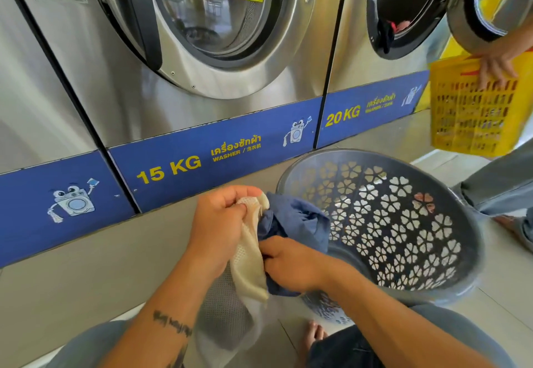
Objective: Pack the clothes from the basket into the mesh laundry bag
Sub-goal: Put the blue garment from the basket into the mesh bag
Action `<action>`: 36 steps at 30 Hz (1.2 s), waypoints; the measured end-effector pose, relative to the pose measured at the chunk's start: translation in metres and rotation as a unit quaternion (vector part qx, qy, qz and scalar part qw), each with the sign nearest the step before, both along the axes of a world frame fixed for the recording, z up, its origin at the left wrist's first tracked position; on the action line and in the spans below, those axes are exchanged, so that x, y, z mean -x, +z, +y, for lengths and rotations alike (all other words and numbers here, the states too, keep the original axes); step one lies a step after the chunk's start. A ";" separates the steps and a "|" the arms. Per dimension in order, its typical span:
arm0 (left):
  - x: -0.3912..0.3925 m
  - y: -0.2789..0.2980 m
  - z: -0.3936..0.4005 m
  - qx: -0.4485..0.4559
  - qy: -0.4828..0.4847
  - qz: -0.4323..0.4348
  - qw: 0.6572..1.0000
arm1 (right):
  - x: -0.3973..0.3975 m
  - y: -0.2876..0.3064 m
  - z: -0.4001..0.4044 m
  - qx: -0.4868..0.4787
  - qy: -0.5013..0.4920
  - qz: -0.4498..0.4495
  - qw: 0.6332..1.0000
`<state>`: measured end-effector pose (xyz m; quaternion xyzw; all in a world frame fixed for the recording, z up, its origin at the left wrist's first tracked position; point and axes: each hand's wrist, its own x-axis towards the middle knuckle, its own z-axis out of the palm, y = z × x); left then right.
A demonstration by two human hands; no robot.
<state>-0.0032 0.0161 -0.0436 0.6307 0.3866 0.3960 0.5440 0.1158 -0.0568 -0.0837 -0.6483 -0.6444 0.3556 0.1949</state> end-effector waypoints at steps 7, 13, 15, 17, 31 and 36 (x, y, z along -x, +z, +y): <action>0.008 0.005 0.007 -0.011 0.024 0.007 1.000 | -0.069 0.014 -0.006 -0.094 -0.209 -0.057 0.972; -0.001 0.003 0.000 -0.005 0.020 0.017 1.000 | -0.060 -0.017 0.011 -0.028 -0.214 0.009 0.976; 0.000 0.000 0.002 0.004 0.033 0.020 0.999 | -0.054 -0.011 0.009 -0.102 -0.208 -0.111 0.966; 0.000 -0.003 0.001 0.011 0.042 0.019 0.999 | -0.048 -0.002 0.003 -0.147 -0.208 -0.132 0.958; 0.040 -0.039 -0.005 0.090 -0.060 0.028 0.994 | 0.025 -0.061 0.013 0.106 -0.093 0.148 0.979; 0.069 -0.075 -0.013 0.215 0.049 -0.036 0.975 | 0.040 -0.076 0.011 0.127 -0.002 -0.055 0.990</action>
